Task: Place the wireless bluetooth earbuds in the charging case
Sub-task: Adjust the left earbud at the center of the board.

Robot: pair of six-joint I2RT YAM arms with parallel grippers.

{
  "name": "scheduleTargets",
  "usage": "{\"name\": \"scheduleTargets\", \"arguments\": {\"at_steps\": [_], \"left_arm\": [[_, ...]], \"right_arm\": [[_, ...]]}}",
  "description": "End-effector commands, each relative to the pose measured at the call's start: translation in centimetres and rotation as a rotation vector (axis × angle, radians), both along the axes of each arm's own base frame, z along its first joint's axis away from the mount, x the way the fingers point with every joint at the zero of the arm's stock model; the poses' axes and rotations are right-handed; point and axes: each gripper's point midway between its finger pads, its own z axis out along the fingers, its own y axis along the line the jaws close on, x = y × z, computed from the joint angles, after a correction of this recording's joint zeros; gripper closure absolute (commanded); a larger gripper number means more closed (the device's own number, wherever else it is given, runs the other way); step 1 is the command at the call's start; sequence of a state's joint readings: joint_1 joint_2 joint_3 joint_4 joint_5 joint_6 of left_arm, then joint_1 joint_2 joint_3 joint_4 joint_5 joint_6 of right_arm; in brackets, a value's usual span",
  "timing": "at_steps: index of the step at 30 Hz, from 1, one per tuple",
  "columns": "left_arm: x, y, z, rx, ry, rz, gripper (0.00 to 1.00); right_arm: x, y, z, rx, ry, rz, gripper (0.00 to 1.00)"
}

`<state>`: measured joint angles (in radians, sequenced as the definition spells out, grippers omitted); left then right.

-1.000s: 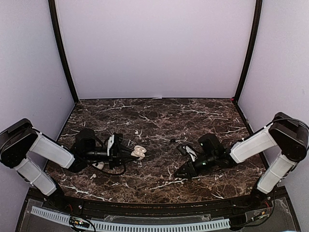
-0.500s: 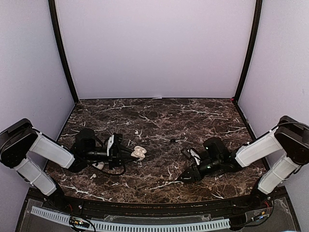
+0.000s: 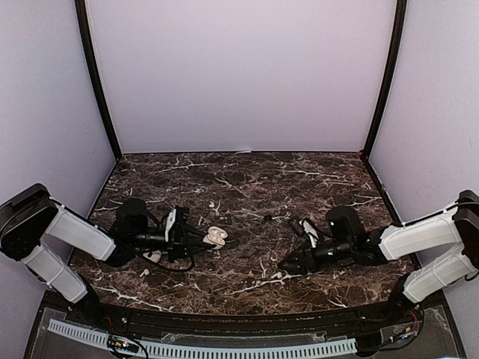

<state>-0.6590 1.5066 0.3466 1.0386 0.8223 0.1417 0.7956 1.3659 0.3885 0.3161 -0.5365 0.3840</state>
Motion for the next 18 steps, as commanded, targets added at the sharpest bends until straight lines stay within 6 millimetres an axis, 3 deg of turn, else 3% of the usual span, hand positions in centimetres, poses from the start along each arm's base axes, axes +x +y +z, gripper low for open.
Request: {"name": "scheduleTargets", "arguments": {"at_steps": [1,11,18], "left_arm": [[-0.3,0.3,1.1,-0.027,-0.028,-0.004,0.87],[-0.2,0.3,1.0,-0.02,-0.035,0.0,0.87],[0.0,0.1,1.1,-0.022,-0.034,-0.007,0.87]], "right_arm": [[1.9,-0.1,2.5,0.048,-0.177,-0.046,0.41],[-0.9,-0.7,3.1,-0.03,-0.446,0.03,0.34],[-1.4,-1.8,0.9,-0.038,-0.327,-0.096,0.28]]}}
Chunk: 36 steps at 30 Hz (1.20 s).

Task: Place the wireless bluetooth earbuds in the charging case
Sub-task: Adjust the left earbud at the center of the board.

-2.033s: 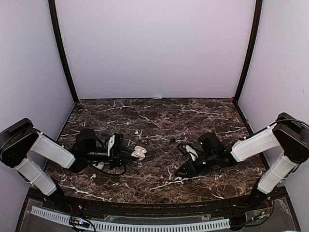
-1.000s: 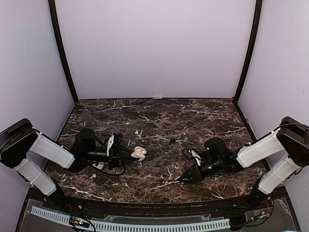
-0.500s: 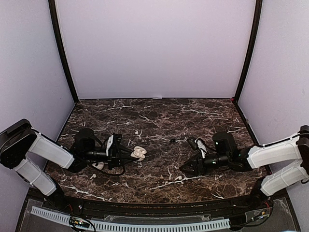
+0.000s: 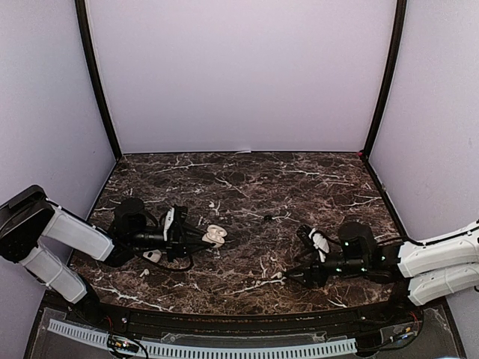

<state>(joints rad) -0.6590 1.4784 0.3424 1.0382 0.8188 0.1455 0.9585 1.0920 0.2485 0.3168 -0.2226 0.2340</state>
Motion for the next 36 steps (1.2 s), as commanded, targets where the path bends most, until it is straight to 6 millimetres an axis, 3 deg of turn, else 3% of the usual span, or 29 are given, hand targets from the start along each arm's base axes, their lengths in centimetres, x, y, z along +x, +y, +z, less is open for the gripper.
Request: {"name": "scheduleTargets", "arguments": {"at_steps": [1,6,11,27,36], "left_arm": [[0.1,-0.1,0.3,-0.008,-0.01,-0.01,0.87],[0.1,-0.2,0.2,-0.01,-0.008,-0.014,0.87],[0.2,-0.2,0.2,-0.012,-0.007,-0.013,0.87],[0.2,0.0,-0.2,0.004,-0.011,-0.001,0.87],[0.2,0.0,-0.2,0.002,-0.012,-0.001,0.87]], "right_arm": [[0.0,-0.3,-1.1,0.002,0.023,-0.094,0.28],[-0.6,-1.0,-3.6,-0.108,0.017,-0.145,0.3],[-0.6,-0.7,-4.6,-0.178,-0.031,-0.141,0.33],[0.9,0.8,-5.6,-0.29,-0.205,-0.067,0.55],[1.2,1.3,-6.3,-0.331,-0.221,-0.05,0.59]]}}
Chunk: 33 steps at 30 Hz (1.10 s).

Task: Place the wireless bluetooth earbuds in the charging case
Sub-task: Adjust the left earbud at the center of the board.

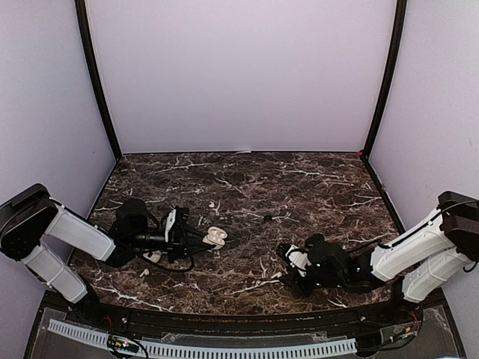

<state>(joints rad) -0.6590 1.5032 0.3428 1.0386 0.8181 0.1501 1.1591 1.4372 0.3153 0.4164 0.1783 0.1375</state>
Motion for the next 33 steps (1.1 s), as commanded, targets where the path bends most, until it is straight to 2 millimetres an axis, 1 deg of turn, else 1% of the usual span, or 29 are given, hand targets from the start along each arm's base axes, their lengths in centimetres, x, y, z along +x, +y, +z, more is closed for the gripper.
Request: {"name": "scheduleTargets", "arguments": {"at_steps": [1,11,15,23,33], "left_arm": [[0.2,0.1,0.6,-0.014,-0.028,0.0,0.87],[0.2,0.2,0.8,-0.019,-0.038,0.007,0.87],[0.4,0.7,1.2,-0.042,-0.034,0.026,0.87],[0.4,1.0,1.1,-0.041,-0.029,0.03,0.87],[0.4,1.1,1.2,-0.043,-0.032,0.033,0.87]], "right_arm": [[0.2,0.3,-0.2,-0.026,-0.024,0.012,0.59],[0.5,0.4,-0.4,-0.048,-0.031,0.002,0.62],[0.8,0.3,-0.3,-0.053,-0.037,-0.01,0.64],[0.8,0.3,-0.4,-0.058,-0.035,-0.011,0.67],[0.8,1.2,-0.9,-0.085,-0.03,0.018,0.7]]}}
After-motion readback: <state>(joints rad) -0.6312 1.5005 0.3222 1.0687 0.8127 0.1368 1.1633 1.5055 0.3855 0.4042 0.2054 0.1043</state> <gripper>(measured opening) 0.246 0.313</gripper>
